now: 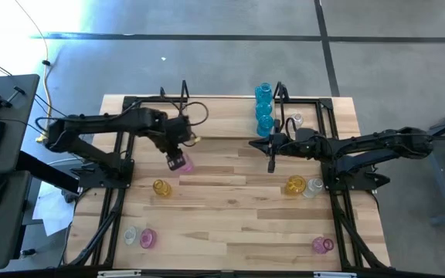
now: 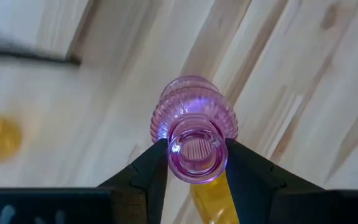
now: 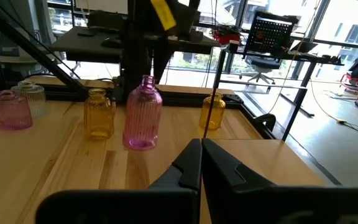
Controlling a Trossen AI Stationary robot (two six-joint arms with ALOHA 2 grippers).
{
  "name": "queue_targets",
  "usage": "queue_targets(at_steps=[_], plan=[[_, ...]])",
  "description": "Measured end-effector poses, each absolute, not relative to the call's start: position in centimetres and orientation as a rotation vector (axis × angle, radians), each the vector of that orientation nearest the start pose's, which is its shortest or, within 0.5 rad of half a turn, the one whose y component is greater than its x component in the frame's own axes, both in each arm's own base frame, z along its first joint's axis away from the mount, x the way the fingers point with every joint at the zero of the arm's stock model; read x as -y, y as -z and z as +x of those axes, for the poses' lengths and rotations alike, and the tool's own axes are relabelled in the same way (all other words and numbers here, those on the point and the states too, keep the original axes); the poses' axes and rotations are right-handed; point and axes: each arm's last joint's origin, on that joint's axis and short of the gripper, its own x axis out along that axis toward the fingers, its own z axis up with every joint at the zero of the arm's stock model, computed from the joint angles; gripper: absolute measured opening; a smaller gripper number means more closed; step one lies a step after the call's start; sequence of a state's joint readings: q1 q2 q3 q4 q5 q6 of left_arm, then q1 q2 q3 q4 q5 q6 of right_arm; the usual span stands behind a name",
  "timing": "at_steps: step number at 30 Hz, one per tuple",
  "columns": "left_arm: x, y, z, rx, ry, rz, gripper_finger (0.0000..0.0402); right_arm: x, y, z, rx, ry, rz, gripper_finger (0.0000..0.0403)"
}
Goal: Sort vases onto shelf
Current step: Put the top purple vase on the shelf
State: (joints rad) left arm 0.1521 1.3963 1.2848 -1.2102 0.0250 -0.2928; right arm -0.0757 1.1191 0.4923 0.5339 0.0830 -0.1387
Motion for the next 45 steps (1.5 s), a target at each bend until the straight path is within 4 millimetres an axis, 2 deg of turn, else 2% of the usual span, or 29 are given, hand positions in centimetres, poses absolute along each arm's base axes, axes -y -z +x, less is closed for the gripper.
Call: queue_targets(at_steps=[7, 10, 14, 21, 27, 36, 45], plan=[[-5.6, -32.6, 28.9, -1.285, -0.206, -0.246, 0.0128, 2.0, -23.7, 23.4, -0.103, 0.152, -0.137, 0.0000], [-7.1, -33.5, 30.5, -1.275, -0.177, -0.197, 0.0128, 2.0, -23.9, 23.1, -0.101, 0.151, -0.165, 0.0000], [-9.9, -34.3, 32.5, -1.242, -0.175, -0.146, 0.0128, 2.0, -24.9, 21.8, -0.102, 0.153, -0.201, 0.0000], [-14.7, -33.8, 35.7, -1.241, -0.213, -0.118, 0.0128, 1.9, -26.9, 18.5, -0.086, 0.221, -0.209, 0.0000], [-17.4, -32.2, 38.5, -1.247, -0.230, -0.111, 0.0128, 1.8, -27.3, 17.5, -0.086, 0.221, -0.209, 0.0000], [-19.0, -30.3, 41.4, -1.234, -0.226, -0.094, 0.0128, 1.8, -26.9, 17.5, -0.118, 0.217, -0.210, 0.0000], [-19.0, -29.4, 42.1, -1.232, -0.219, -0.088, 0.0129, 1.8, -26.8, 17.5, -0.128, 0.216, -0.202, 0.0000]])
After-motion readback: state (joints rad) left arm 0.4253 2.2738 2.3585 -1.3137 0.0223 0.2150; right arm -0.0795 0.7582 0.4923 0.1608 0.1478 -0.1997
